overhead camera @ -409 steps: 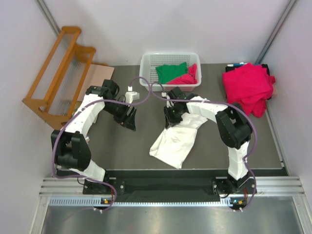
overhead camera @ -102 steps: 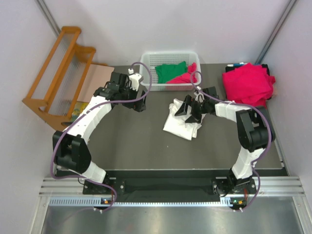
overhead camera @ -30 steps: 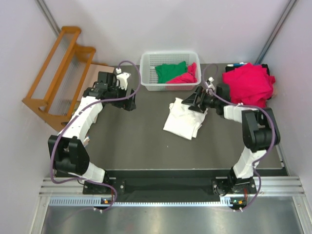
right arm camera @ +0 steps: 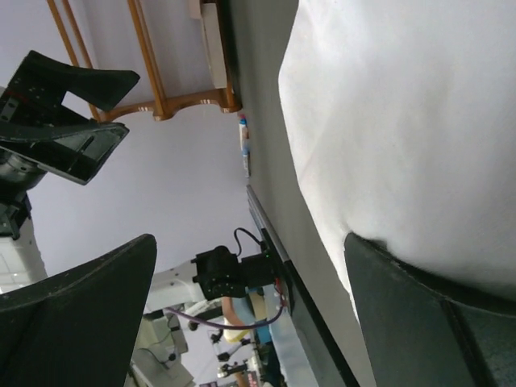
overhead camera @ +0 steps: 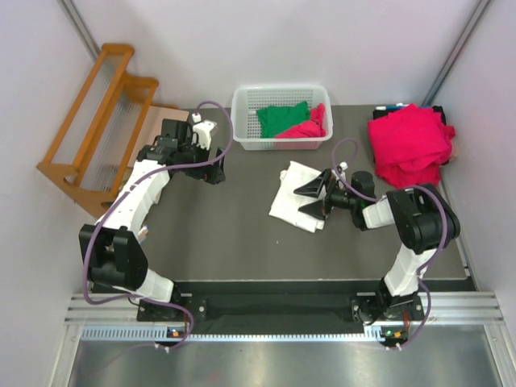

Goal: Fold and stack the t-shirts
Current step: Fold the tshirt

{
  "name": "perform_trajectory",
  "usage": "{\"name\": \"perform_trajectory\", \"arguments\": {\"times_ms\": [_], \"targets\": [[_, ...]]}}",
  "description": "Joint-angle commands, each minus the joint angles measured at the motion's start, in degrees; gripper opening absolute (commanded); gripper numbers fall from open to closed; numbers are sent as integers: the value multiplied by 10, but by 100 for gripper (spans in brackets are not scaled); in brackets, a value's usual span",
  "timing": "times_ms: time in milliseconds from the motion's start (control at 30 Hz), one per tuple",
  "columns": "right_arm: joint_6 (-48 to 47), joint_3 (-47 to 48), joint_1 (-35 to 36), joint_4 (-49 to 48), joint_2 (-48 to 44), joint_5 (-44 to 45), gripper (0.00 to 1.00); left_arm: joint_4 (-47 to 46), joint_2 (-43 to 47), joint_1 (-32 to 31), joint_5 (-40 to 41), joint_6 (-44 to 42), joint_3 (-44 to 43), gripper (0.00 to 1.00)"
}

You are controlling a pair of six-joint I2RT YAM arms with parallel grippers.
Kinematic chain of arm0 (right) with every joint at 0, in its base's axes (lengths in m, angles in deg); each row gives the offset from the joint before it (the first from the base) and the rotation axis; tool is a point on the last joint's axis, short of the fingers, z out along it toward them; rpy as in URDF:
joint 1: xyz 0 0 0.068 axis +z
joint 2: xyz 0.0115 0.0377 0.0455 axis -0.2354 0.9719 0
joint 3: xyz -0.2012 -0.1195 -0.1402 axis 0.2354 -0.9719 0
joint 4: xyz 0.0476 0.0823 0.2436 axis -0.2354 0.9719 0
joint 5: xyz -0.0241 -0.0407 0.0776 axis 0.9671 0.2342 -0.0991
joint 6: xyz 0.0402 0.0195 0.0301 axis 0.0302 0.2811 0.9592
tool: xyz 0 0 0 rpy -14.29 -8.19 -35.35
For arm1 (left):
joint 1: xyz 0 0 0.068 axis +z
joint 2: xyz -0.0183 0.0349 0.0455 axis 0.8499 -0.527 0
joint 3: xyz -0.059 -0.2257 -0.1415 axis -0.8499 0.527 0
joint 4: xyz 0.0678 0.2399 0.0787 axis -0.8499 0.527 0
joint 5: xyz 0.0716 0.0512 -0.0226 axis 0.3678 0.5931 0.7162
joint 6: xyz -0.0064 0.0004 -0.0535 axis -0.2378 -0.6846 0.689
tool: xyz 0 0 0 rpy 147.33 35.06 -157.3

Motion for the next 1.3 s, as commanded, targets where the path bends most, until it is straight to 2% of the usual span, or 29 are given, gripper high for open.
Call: {"name": "perform_trajectory", "arguments": {"times_ms": [0, 67, 200, 300, 367, 533, 633, 733, 800, 833, 867, 1000, 1100, 1267], "targets": [[-60, 100, 21, 148, -100, 20, 100, -4, 27, 2, -4, -5, -2, 99], [-102, 141, 37, 201, -113, 24, 100, -4, 25, 2, -8, -1, -6, 99], [-98, 193, 55, 209, -73, 19, 100, -2, 22, 2, -11, 1, -13, 99], [-67, 186, 64, 154, -14, 23, 100, -2, 24, 2, -5, 1, -12, 99], [-30, 173, 69, 75, 38, 25, 100, -1, 23, 3, -1, -2, -12, 99], [11, 171, 71, -3, 122, 22, 100, 2, 28, 3, 3, -5, -7, 99], [-8, 176, 69, 29, 139, 25, 100, 2, 32, 5, 3, -5, -6, 99], [-33, 185, 58, 53, 118, 18, 100, 3, 32, 5, 5, -8, -6, 99], [-98, 197, 43, 143, 70, 21, 100, 4, 32, 6, 6, -8, -5, 99], [-124, 209, 16, 182, 51, 35, 100, 4, 32, 6, 6, -8, -5, 99], [-149, 214, -1, 262, 14, 43, 100, 5, 33, 6, 5, -10, -5, 99], [-225, 216, -100, 361, -48, 62, 100, 3, 36, 6, 8, -14, -3, 99], [-261, 210, -160, 417, -76, 81, 100, 3, 36, 7, 4, -12, -1, 99], [-278, 178, -198, 430, -78, 91, 100, 2, 34, 7, -2, -11, -3, 99]]}}
